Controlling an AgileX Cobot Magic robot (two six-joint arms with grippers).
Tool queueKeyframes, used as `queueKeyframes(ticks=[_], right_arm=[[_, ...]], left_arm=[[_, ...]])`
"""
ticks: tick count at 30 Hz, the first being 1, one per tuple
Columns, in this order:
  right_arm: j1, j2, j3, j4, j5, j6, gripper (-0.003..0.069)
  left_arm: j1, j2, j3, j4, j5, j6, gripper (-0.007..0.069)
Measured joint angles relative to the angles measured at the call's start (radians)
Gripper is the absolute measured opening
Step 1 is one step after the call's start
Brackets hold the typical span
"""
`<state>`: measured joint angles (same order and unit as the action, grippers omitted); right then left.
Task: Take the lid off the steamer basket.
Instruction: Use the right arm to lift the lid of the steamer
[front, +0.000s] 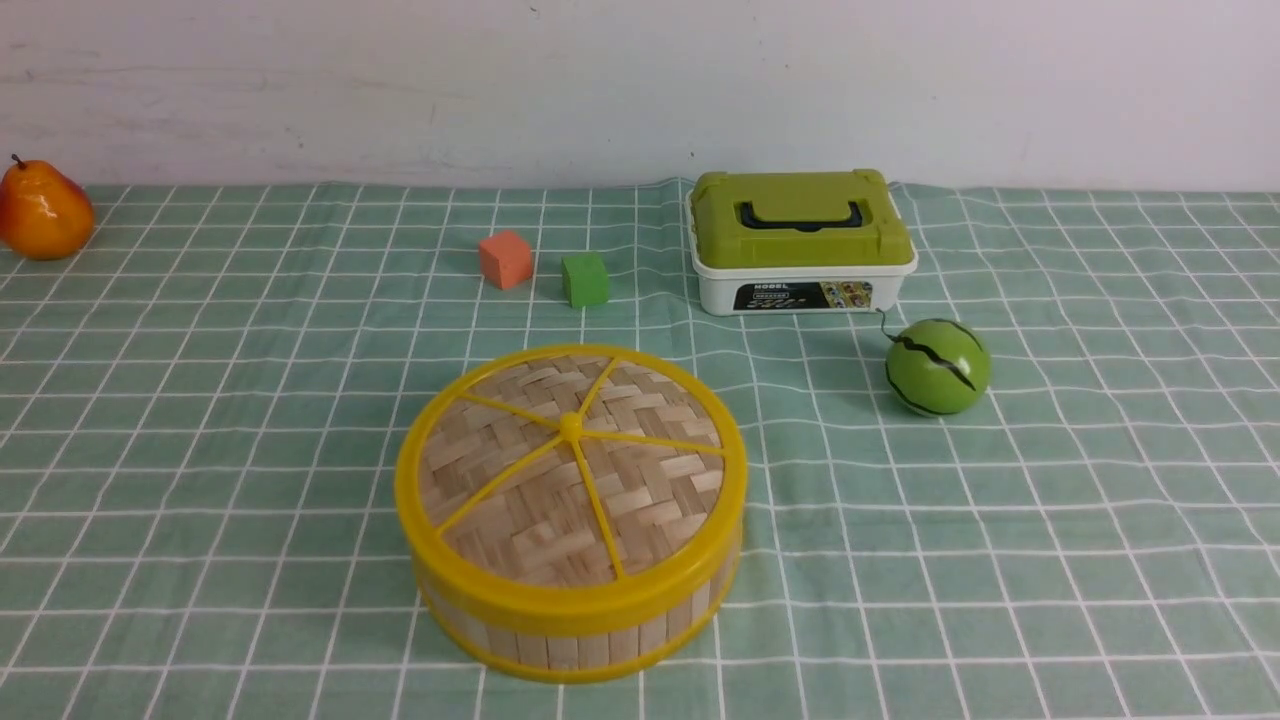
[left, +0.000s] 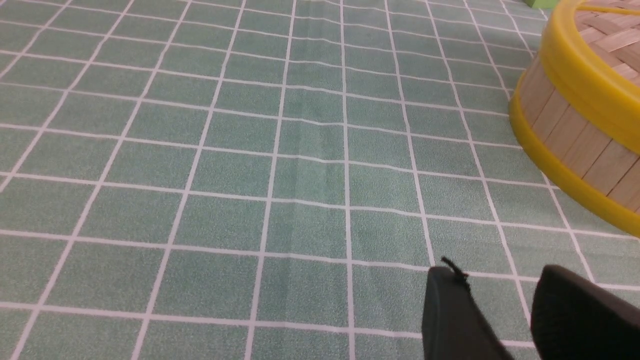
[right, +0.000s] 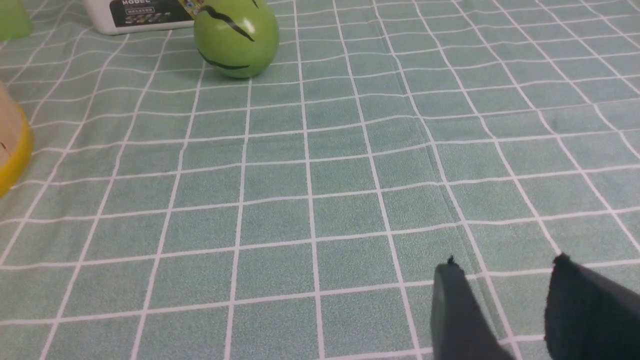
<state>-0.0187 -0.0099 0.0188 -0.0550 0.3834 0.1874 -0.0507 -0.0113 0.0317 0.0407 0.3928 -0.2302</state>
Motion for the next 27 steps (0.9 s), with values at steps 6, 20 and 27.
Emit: queueKeyframes(ticks=[6, 20, 27], right_arm=[[0.0, 0.0, 0.0, 0.0, 0.0, 0.0, 0.0238], [0.0, 0.0, 0.0, 0.034, -0.001, 0.018, 0.0238], [0.0, 0.0, 0.007, 0.577, -0.01, 0.408, 0.0238]], left_arm=[[0.0, 0.0, 0.0, 0.0, 0.0, 0.0, 0.0239], [0.0, 0.0, 0.0, 0.0, 0.0, 0.0, 0.0239], [0.0, 0.0, 0.0, 0.0, 0.0, 0.0, 0.0239]])
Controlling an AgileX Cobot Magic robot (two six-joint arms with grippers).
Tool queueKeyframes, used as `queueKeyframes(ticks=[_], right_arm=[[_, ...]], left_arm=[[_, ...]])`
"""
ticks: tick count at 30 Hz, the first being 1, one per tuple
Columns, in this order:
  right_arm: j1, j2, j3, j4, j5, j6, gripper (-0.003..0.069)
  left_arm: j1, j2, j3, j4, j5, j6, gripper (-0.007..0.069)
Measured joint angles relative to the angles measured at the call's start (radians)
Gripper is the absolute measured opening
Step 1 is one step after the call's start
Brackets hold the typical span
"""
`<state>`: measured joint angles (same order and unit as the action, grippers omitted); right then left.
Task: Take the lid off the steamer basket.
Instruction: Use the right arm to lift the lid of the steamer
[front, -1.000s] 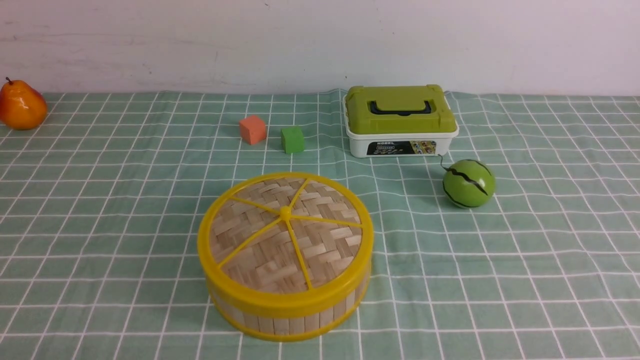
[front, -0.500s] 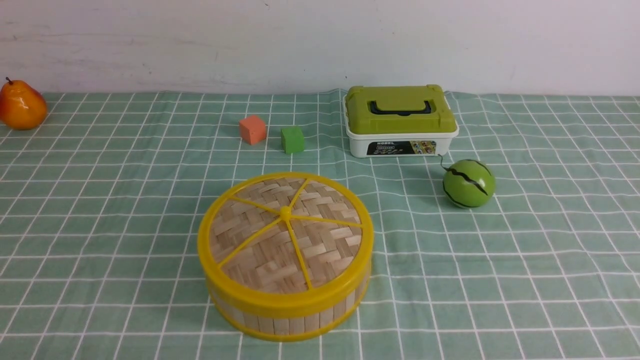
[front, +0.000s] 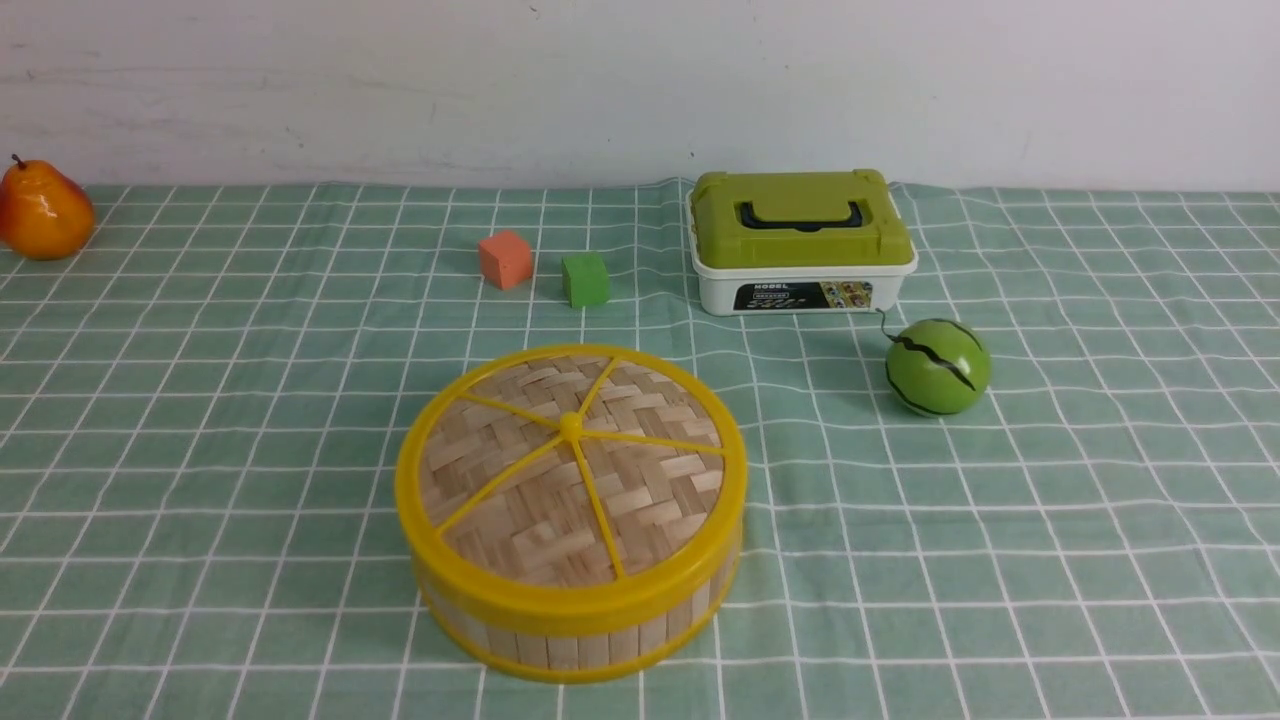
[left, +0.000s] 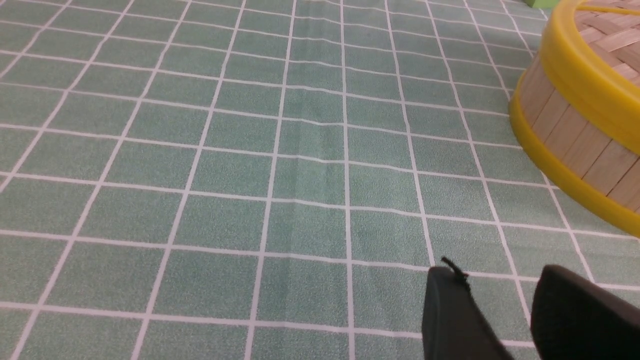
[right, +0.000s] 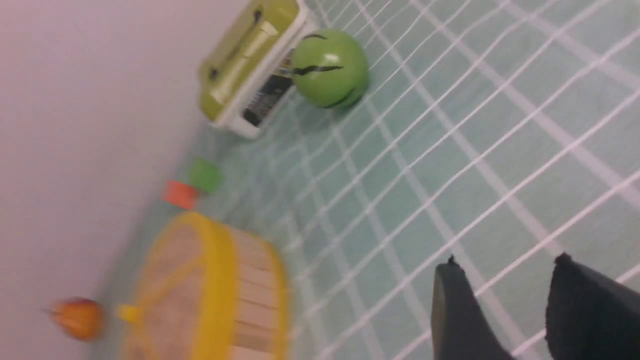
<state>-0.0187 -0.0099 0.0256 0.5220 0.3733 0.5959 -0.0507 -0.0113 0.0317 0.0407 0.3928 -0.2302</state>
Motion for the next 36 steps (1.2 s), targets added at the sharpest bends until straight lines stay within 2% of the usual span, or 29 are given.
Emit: queueKeyframes(ticks=[4, 11, 15, 16, 18, 20, 22, 24, 25, 27, 28, 29, 32, 36], right_arm=[[0.0, 0.0, 0.001, 0.137, 0.002, 0.081, 0.0238], [0.001, 0.0, 0.001, 0.141, -0.019, 0.052, 0.0238], [0.022, 0.0, -0.014, 0.137, 0.024, -0.129, 0.0238], [0.024, 0.0, -0.022, 0.136, 0.029, -0.14, 0.0238], [0.035, 0.025, -0.13, 0.108, 0.118, -0.302, 0.0204], [0.037, 0.059, -0.192, 0.085, 0.16, -0.36, 0.0174], [0.038, 0.232, -0.401, 0.011, 0.32, -0.527, 0.0059], [0.038, 0.359, -0.559, -0.027, 0.449, -0.653, 0.0005], [0.038, 0.373, -0.559, -0.027, 0.463, -0.668, 0.0001], [0.038, 0.557, -0.759, -0.046, 0.668, -0.87, -0.002], [0.038, 0.57, -0.771, -0.047, 0.668, -0.87, -0.002], [0.041, 0.686, -0.873, -0.046, 0.784, -0.97, -0.002], [0.079, 0.817, -0.98, -0.056, 0.847, -1.014, -0.001], [0.246, 1.007, -1.121, -0.141, 0.87, -1.005, -0.0002]], left_arm=[[0.0, 0.0, 0.0, 0.0, 0.0, 0.0, 0.0239], [0.0, 0.0, 0.0, 0.0, 0.0, 0.0, 0.0239], [0.0, 0.0, 0.0, 0.0, 0.0, 0.0, 0.0239], [0.0, 0.0, 0.0, 0.0, 0.0, 0.0, 0.0239], [0.0, 0.0, 0.0, 0.0, 0.0, 0.0, 0.0239], [0.0, 0.0, 0.0, 0.0, 0.0, 0.0, 0.0239], [0.0, 0.0, 0.0, 0.0, 0.0, 0.0, 0.0239], [0.0, 0.0, 0.0, 0.0, 0.0, 0.0, 0.0239], [0.0, 0.0, 0.0, 0.0, 0.0, 0.0, 0.0239], [0.0, 0.0, 0.0, 0.0, 0.0, 0.0, 0.0239], [0.0, 0.0, 0.0, 0.0, 0.0, 0.0, 0.0239], [0.0, 0.0, 0.0, 0.0, 0.0, 0.0, 0.0239], [0.0, 0.0, 0.0, 0.0, 0.0, 0.0, 0.0239], [0.0, 0.0, 0.0, 0.0, 0.0, 0.0, 0.0239]])
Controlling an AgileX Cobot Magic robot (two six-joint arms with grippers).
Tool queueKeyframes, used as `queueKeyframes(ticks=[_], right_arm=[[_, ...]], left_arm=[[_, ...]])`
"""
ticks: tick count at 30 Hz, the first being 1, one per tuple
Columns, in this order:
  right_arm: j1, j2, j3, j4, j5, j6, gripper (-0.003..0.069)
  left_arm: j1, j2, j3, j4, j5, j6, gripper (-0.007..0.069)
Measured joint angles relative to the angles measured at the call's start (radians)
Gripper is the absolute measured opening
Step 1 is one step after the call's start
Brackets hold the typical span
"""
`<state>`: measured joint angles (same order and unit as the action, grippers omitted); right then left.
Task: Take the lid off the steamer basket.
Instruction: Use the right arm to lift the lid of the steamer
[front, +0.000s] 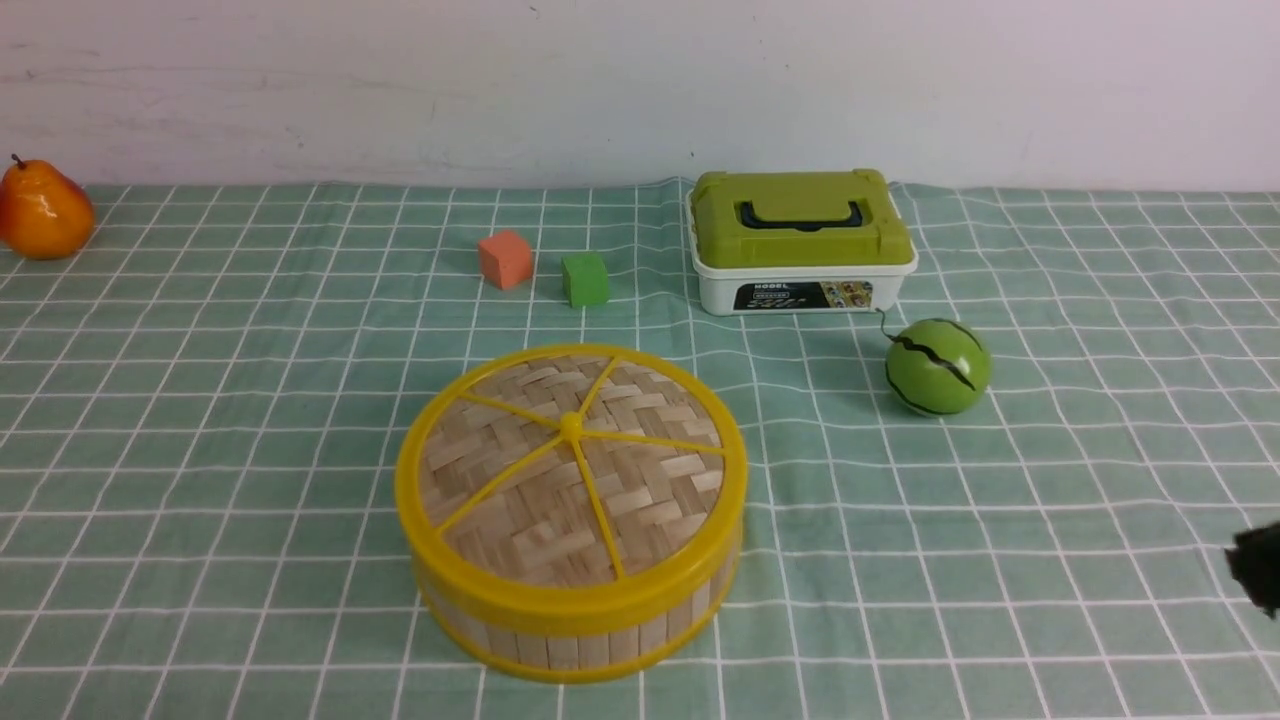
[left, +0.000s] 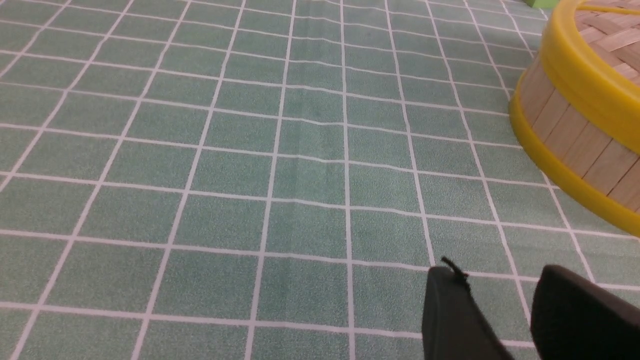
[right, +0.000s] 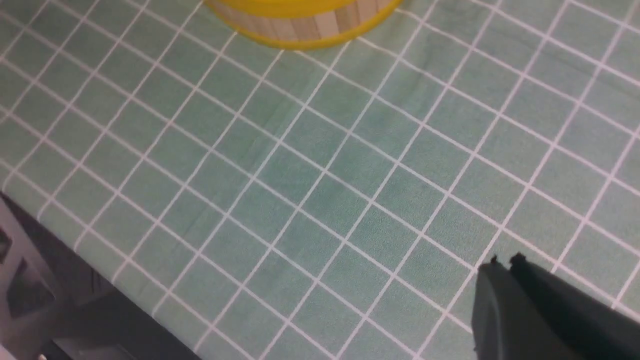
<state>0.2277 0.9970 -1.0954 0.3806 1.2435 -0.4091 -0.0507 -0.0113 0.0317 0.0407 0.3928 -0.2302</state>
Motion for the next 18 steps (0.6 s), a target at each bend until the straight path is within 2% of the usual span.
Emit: queueKeyframes(ticks=[3, 5, 7, 10, 14, 18], right_arm=[[0.115, 0.105, -0.091, -0.114, 0.005, 0.093, 0.0], [0.252, 0.246, -0.201, -0.261, 0.006, 0.217, 0.0001], [0.334, 0.348, -0.282, -0.356, 0.006, 0.283, 0.0004], [0.416, 0.493, -0.405, -0.404, 0.005, 0.319, 0.0018], [0.464, 0.649, -0.548, -0.405, 0.004, 0.322, 0.0058], [0.478, 0.853, -0.749, -0.364, 0.003, 0.322, 0.019]], left_arm=[[0.0, 0.0, 0.0, 0.0, 0.0, 0.0, 0.0239], [0.0, 0.0, 0.0, 0.0, 0.0, 0.0, 0.0239], [0.0, 0.0, 0.0, 0.0, 0.0, 0.0, 0.0239], [0.0, 0.0, 0.0, 0.0, 0.0, 0.0, 0.0239], [0.0, 0.0, 0.0, 0.0, 0.0, 0.0, 0.0239], [0.0, 0.0, 0.0, 0.0, 0.0, 0.0, 0.0239]])
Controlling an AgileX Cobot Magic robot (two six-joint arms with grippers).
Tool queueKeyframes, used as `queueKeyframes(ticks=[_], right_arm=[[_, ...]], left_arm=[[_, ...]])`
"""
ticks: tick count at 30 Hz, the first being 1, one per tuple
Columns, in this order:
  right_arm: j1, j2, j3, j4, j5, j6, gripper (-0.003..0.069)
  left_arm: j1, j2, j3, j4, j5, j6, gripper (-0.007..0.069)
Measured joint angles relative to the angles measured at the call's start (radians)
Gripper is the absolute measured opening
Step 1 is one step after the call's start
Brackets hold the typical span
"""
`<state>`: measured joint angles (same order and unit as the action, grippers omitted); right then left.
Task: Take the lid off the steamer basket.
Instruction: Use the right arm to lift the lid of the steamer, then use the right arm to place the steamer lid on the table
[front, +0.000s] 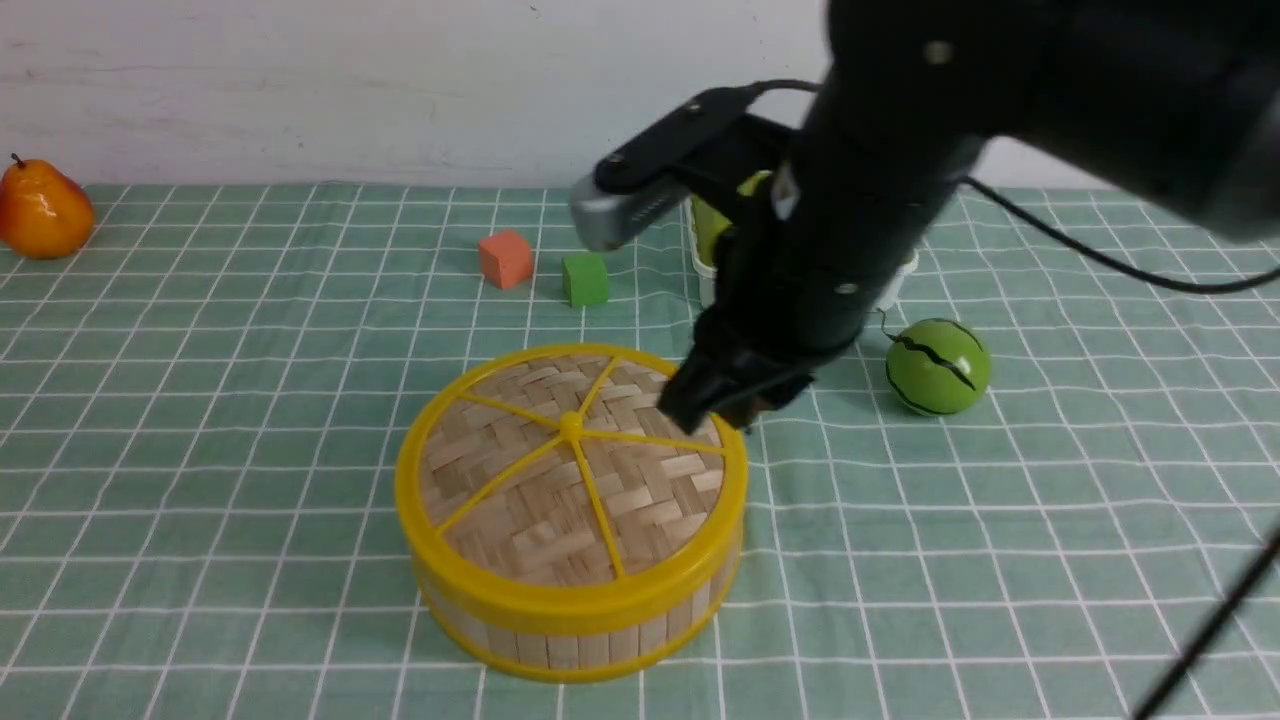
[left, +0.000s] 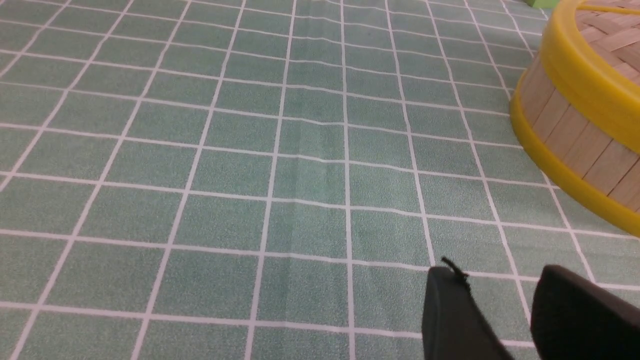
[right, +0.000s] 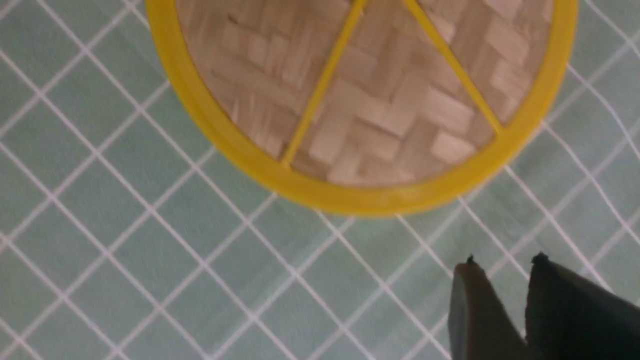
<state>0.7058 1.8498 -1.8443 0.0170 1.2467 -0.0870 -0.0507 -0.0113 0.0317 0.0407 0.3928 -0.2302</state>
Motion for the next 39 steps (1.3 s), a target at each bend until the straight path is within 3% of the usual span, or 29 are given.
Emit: queueKeyframes(ticks=[2, 5, 7, 14, 18, 22, 27, 29, 35, 39], right_arm=[[0.001, 0.06, -0.061, 0.017, 0.0, 0.0, 0.0239], [0.002, 0.19, -0.186, 0.044, -0.009, 0.0, 0.038], [0.002, 0.235, -0.231, 0.053, -0.034, 0.0, 0.0423], [0.002, 0.325, -0.264, 0.072, -0.157, 0.0, 0.0449], [0.002, 0.352, -0.264, 0.08, -0.186, 0.0, 0.0412], [0.002, 0.374, -0.264, 0.081, -0.188, 0.0, 0.0328], [0.002, 0.373, -0.269, 0.084, -0.181, 0.001, 0.0104], [0.002, 0.371, -0.269, 0.084, -0.181, 0.001, 0.0069], [0.004, 0.334, -0.296, 0.061, -0.125, 0.001, 0.0073], [-0.011, 0.189, -0.325, -0.04, -0.018, 0.0, 0.0073]], left_arm=[[0.0, 0.0, 0.0, 0.0, 0.0, 0.0, 0.0239], [0.0, 0.0, 0.0, 0.0, 0.0, 0.0, 0.0239], [0.0, 0.0, 0.0, 0.0, 0.0, 0.0, 0.0239], [0.0, 0.0, 0.0, 0.0, 0.0, 0.0, 0.0239], [0.0, 0.0, 0.0, 0.0, 0.0, 0.0, 0.0239], [0.0, 0.0, 0.0, 0.0, 0.0, 0.0, 0.0239], [0.0, 0.0, 0.0, 0.0, 0.0, 0.0, 0.0239], [0.0, 0.0, 0.0, 0.0, 0.0, 0.0, 0.0239], [0.0, 0.0, 0.0, 0.0, 0.0, 0.0, 0.0239], [0.0, 0.0, 0.0, 0.0, 0.0, 0.0, 0.0239]])
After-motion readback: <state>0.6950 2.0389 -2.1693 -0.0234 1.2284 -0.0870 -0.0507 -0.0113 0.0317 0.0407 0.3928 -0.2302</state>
